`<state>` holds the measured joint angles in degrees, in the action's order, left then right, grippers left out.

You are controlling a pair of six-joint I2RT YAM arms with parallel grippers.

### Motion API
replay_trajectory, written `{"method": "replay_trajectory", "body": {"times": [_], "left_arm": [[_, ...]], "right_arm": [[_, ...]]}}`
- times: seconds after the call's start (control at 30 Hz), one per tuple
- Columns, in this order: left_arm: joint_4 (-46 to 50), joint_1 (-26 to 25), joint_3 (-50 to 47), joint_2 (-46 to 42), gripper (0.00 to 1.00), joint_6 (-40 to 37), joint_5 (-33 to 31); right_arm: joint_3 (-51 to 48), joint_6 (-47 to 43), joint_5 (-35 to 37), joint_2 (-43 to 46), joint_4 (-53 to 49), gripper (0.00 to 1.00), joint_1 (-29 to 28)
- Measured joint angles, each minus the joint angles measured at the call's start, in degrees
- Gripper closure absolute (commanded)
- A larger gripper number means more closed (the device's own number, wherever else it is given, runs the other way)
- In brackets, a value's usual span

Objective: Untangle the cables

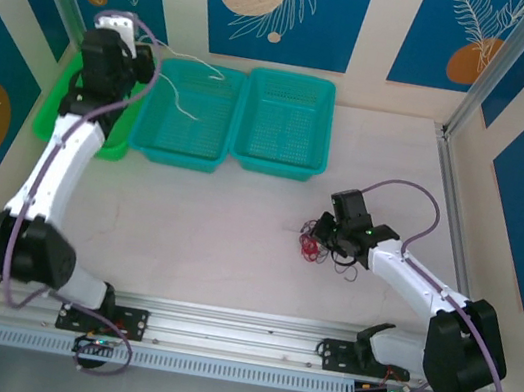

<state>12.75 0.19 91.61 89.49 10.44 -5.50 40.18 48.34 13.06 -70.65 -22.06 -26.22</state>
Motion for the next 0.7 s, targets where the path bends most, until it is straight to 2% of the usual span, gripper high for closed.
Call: {"method": "replay_trajectory", "body": {"times": [0.13, 0.3, 0.33, 0.37, 0.43, 0.47, 0.53, 0.7], "left_arm": [[3.3, 4.9, 7.1, 9.1, 1.00, -1.1, -3.1], [6.4, 11.9, 9.7, 15.3, 1.00, -0.3, -4.2], [7.0, 13.4, 10.4, 16.5, 0.83, -0.3, -4.2], [7.4, 14.6, 10.8, 17.7, 0.57, -0.2, -4.1], [8.1, 16.3, 11.1, 19.3, 0.32, -0.3, -3.5], [8.4, 17.0, 11.1, 19.8, 0.26, -0.3, -2.9], [7.6, 17.3, 9.4, 19.8, 0.20, 0.3, -1.1], [3.9, 16.5, -0.7, 13.9, 0.20, 3.7, 5.2]], "right_arm": [[0.2, -0.4, 0.0, 0.0, -0.2, 1.00, -0.3], [0.2, -1.4, 0.0, 0.0, -0.6, 1.00, -0.4], [0.3, -1.6, 0.0, 0.0, -0.8, 1.00, -0.4], [0.3, -1.9, 0.0, 0.0, -0.9, 1.00, -0.4], [0.8, -2.0, 0.0, -0.1, -1.3, 1.00, -0.3], [1.1, -2.1, 0.0, -0.2, -1.4, 1.00, -0.3], [1.9, -2.3, -0.2, -0.5, -1.3, 1.00, -0.3], [3.4, -3.2, -2.4, -2.3, -1.0, 1.00, -0.5]]}}
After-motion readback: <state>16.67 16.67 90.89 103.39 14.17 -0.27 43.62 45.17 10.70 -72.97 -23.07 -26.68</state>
